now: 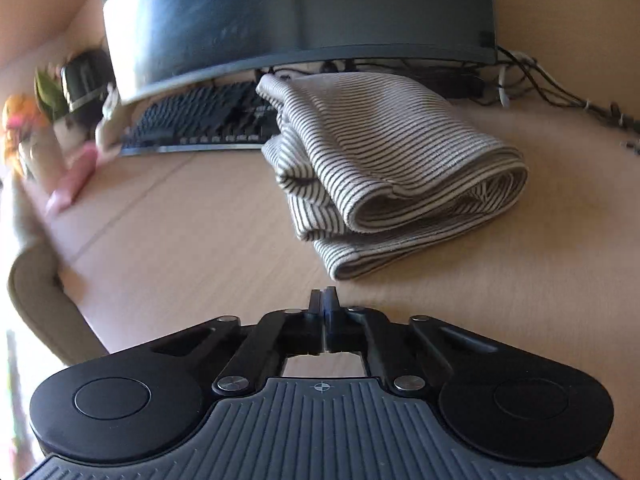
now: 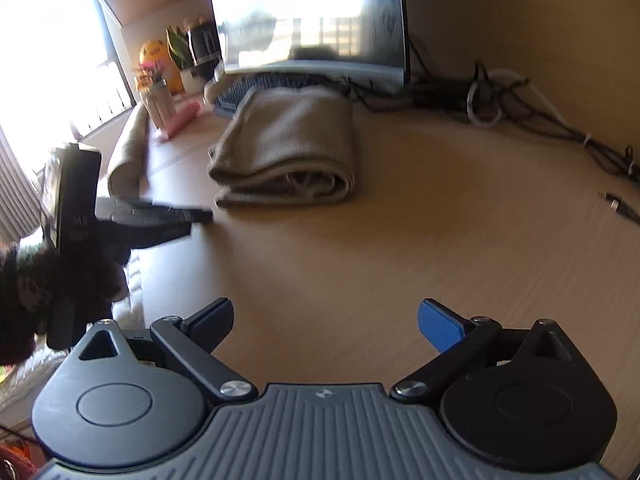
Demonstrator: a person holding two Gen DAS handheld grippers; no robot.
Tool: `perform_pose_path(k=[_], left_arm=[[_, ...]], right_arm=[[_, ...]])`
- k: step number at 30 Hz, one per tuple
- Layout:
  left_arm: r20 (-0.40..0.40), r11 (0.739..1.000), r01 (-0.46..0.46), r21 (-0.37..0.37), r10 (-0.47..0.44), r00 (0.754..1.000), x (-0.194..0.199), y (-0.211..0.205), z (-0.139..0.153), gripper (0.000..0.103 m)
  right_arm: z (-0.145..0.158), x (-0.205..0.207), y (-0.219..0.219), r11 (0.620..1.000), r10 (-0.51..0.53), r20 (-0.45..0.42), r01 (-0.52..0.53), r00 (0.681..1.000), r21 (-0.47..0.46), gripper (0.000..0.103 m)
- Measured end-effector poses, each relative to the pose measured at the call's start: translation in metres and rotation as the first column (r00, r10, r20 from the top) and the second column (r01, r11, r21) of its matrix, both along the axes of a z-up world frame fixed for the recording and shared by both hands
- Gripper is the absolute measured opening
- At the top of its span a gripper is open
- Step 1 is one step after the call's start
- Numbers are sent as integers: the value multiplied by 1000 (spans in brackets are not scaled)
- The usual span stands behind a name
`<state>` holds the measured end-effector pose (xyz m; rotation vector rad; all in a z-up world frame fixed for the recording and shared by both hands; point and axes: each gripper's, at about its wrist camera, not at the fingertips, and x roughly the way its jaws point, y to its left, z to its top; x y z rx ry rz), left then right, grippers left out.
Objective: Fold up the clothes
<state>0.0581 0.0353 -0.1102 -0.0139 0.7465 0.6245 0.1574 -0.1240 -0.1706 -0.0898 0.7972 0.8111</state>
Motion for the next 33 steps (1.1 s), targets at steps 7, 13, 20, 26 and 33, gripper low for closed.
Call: perform_pose_path(k=[7,13,20,26,33], left_arm=[[138,877,-458,-144,477,868,-116,70,16,0],[12,535,-829,-161,841,540,-277,120,13,10],[37,612,-722,-322,770,637,-275,71,16,85],[122,902,-315,-296,363,924,-139,4,30,95],[74,999,39,20,-40,996,-29,-16,21,81]], right_arm=[[-7,9,11,1000,5,-13,-6,1000,-30,100],[-12,16,19,999,33,-11,-34,999,-38,100],[-12,15,30,1000,13,18,-13,1000,-21,101],[1,7,54,996,67,91,-71,994,47,99],[14,-2,56,994,81,105,-89,991,71,68]])
